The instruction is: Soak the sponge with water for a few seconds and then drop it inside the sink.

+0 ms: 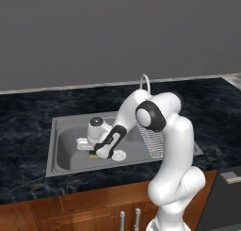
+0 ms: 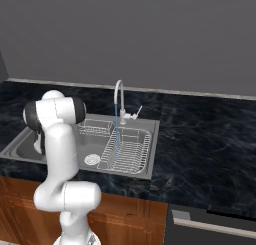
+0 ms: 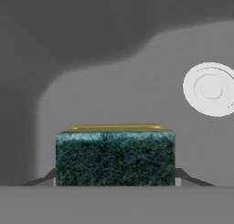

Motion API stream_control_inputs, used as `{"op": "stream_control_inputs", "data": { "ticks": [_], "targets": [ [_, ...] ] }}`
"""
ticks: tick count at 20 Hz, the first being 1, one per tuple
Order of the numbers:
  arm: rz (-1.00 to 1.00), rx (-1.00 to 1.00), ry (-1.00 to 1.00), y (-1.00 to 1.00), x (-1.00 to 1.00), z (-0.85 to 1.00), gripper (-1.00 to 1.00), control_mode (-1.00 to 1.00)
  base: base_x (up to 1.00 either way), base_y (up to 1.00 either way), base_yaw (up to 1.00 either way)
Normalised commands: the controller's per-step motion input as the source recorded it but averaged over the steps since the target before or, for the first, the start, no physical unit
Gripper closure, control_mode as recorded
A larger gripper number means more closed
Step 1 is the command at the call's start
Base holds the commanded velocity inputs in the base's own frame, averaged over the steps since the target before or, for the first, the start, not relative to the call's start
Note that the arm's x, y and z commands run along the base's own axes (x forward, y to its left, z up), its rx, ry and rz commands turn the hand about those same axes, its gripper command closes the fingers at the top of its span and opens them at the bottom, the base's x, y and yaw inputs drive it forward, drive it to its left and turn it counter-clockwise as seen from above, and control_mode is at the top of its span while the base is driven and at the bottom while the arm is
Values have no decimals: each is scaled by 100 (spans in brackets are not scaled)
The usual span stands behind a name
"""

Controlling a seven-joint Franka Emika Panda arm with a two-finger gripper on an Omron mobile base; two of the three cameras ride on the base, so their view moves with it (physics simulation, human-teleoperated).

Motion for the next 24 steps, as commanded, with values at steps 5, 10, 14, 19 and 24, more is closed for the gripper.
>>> {"op": "stream_control_inputs", "data": {
  "ticks": [5,10,14,19,24],
  "targets": [
    [0,0,0,0,14,-1,100,-100,0,0,0],
    [0,0,0,0,11,-1,100,-100,0,0,0],
    [0,0,0,0,5,-5,100,-100,0,0,0],
    [0,0,0,0,9,-12,100,-100,0,0,0],
    [0,0,0,0,10,-21,100,-100,0,0,0]
  ]
}}
